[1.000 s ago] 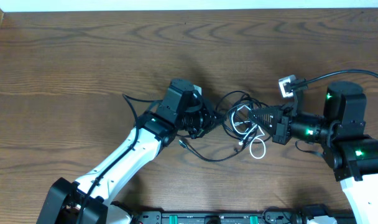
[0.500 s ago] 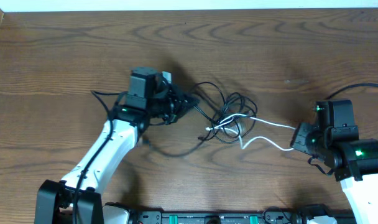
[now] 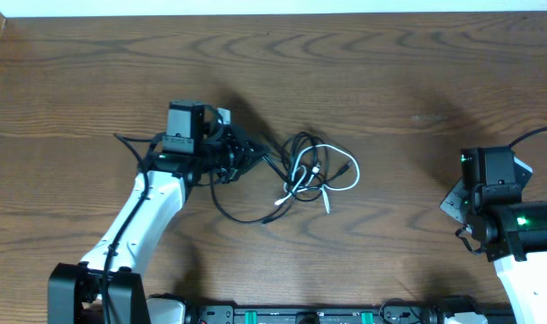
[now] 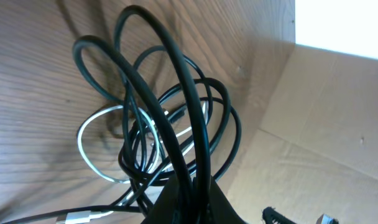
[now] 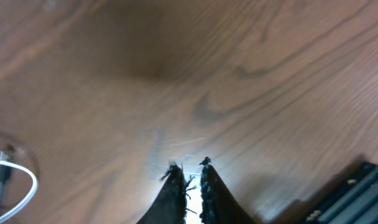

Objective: Untangle cables

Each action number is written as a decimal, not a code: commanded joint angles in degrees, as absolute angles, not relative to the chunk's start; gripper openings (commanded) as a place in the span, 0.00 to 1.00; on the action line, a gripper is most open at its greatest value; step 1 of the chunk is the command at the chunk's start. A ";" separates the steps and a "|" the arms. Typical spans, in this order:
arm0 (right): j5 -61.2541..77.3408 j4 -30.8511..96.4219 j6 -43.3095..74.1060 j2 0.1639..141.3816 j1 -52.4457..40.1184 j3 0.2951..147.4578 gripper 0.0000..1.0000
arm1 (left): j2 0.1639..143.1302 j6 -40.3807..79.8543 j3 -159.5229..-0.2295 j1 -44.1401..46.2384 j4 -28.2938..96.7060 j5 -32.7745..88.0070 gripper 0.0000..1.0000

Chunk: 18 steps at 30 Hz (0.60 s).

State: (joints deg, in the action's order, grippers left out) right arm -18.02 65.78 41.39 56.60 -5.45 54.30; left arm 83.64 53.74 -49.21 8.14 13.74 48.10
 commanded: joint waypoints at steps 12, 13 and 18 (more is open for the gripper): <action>32.60 41.89 30.79 63.86 -10.00 45.89 0.41 | 83.68 46.94 -49.71 11.55 14.09 50.35 0.07; 32.67 40.51 30.83 64.97 -10.79 44.80 0.40 | 83.68 46.92 -49.71 11.55 14.09 50.33 0.07; 36.86 30.11 34.46 70.91 -15.64 40.29 0.42 | 83.68 46.92 -49.71 11.57 14.09 50.33 0.07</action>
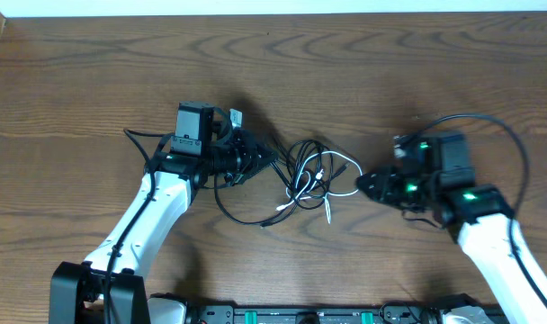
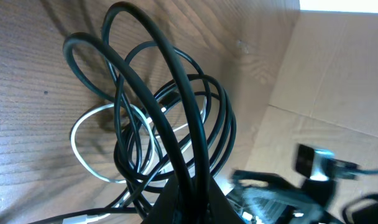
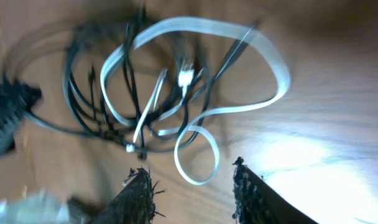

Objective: Untangle cables

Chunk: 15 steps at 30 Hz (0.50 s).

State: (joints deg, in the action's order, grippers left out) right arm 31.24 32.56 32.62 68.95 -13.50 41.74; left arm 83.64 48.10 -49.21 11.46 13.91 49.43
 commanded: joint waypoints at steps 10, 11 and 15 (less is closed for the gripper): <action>38.35 9.04 40.56 81.17 -21.78 38.87 0.40 | 83.68 46.24 -49.71 12.64 14.11 50.15 0.08; 38.35 7.42 41.30 81.97 -22.61 38.87 0.40 | 83.68 46.06 -49.71 12.82 14.11 50.00 0.08; 37.52 2.94 43.86 84.07 -25.91 38.87 0.40 | 83.70 46.06 -49.71 13.65 14.11 48.75 0.08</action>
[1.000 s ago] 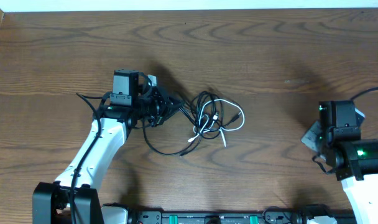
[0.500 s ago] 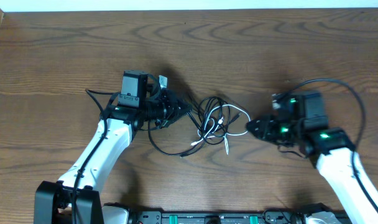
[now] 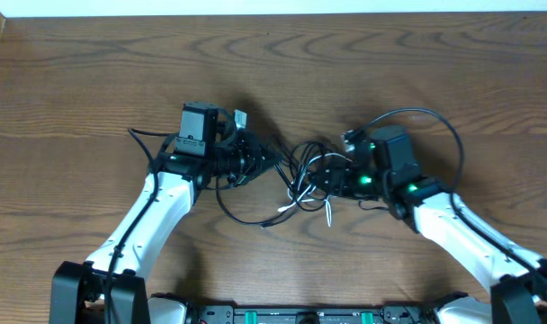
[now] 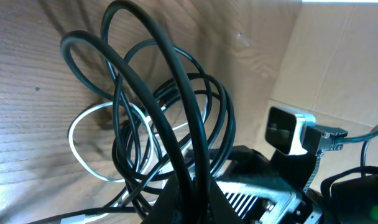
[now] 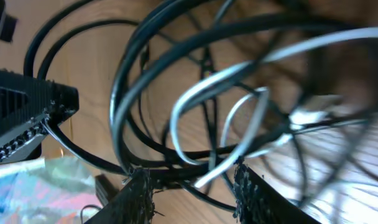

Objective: Untangle cables

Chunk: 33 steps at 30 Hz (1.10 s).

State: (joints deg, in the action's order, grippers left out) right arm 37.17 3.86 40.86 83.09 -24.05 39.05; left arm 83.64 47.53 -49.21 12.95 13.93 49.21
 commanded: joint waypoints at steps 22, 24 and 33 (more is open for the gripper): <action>22.28 -2.42 52.62 87.02 -30.98 38.89 0.32 | 83.70 44.77 -49.71 14.24 14.98 48.01 0.08; 21.34 -2.42 52.64 87.02 -31.05 38.89 0.29 | 83.70 44.77 -49.71 14.24 14.98 48.01 0.08; 15.94 -5.37 52.16 87.96 -35.77 38.87 0.29 | 83.70 44.80 -49.71 14.24 14.98 48.69 0.08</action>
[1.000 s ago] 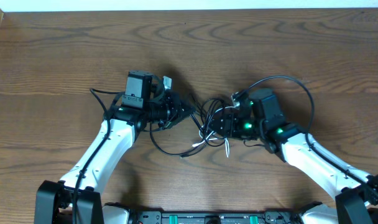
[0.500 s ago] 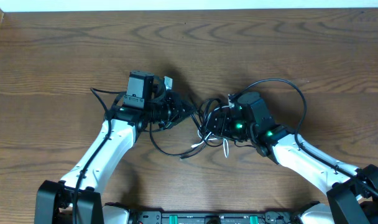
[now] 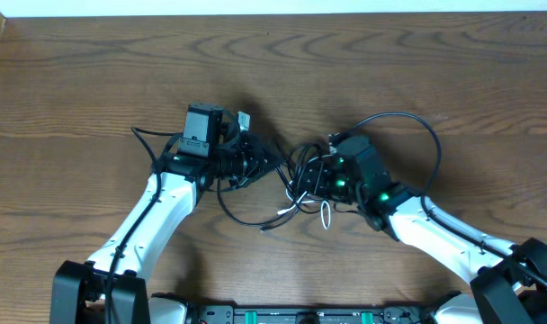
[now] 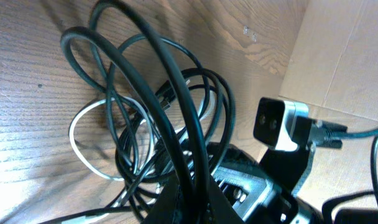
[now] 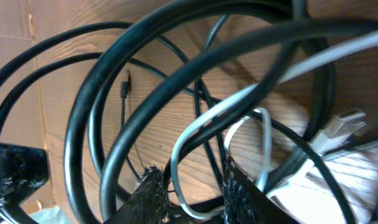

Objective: Untangle cables

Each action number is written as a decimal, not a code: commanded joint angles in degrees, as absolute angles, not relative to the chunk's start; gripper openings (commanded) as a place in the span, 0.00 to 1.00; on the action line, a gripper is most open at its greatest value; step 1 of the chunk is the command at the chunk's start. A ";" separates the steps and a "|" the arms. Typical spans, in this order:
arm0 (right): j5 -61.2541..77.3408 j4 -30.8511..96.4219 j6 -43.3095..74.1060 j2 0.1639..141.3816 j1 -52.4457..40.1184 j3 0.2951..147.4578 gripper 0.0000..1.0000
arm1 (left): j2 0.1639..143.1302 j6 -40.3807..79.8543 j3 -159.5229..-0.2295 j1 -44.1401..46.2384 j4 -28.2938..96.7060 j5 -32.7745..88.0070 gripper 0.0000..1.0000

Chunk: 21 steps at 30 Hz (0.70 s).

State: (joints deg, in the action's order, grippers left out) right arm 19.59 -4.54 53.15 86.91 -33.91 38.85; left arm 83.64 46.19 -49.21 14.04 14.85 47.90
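Observation:
A tangle of black cables (image 3: 300, 155) and a thin white cable (image 3: 326, 212) lies mid-table. My left gripper (image 3: 260, 162) is at its left side, shut on black cable loops (image 4: 176, 106) that rise from its fingertips (image 4: 192, 196); the white cable (image 4: 77, 146) curls behind them. My right gripper (image 3: 311, 180) reaches into the tangle from the right. Its fingers (image 5: 155, 190) stand open around a white cable loop (image 5: 201, 118), with thick black cable loops (image 5: 145, 81) arching over them. A white plug (image 5: 338, 121) lies at the right.
One black cable loop (image 3: 242, 216) trails toward the front of the wooden table (image 3: 390, 63). The right arm's own lead (image 3: 408, 117) arcs above its wrist. An equipment rail (image 3: 300, 315) runs along the front edge. A cardboard wall (image 4: 344, 56) shows beyond the table.
My right gripper has moved slightly further left into the tangle and its fingers stand closer together around the white loop. The left gripper keeps its grip, nearly unmoved.
At first my right gripper was shut at the table's far right, away from the cables, while the left held black loops. Then the right stood open beside the white loop, then among the black loops, and now deeper in. The left has stayed shut throughout.

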 commanded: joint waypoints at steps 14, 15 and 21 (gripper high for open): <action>11.97 5.26 45.54 85.03 -36.16 39.00 0.01 | 83.70 42.70 -49.71 14.17 15.03 48.38 0.08; 11.97 6.90 45.54 83.68 -35.62 39.00 0.01 | 83.70 42.00 -49.71 14.17 15.22 48.10 0.08; 10.98 24.51 39.97 61.60 -24.53 39.00 0.01 | 83.70 40.71 -49.71 14.17 23.11 37.63 0.08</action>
State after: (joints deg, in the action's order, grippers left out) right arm 12.51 21.41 44.62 71.00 -29.45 38.72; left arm 83.64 42.87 -49.21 14.33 21.02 44.40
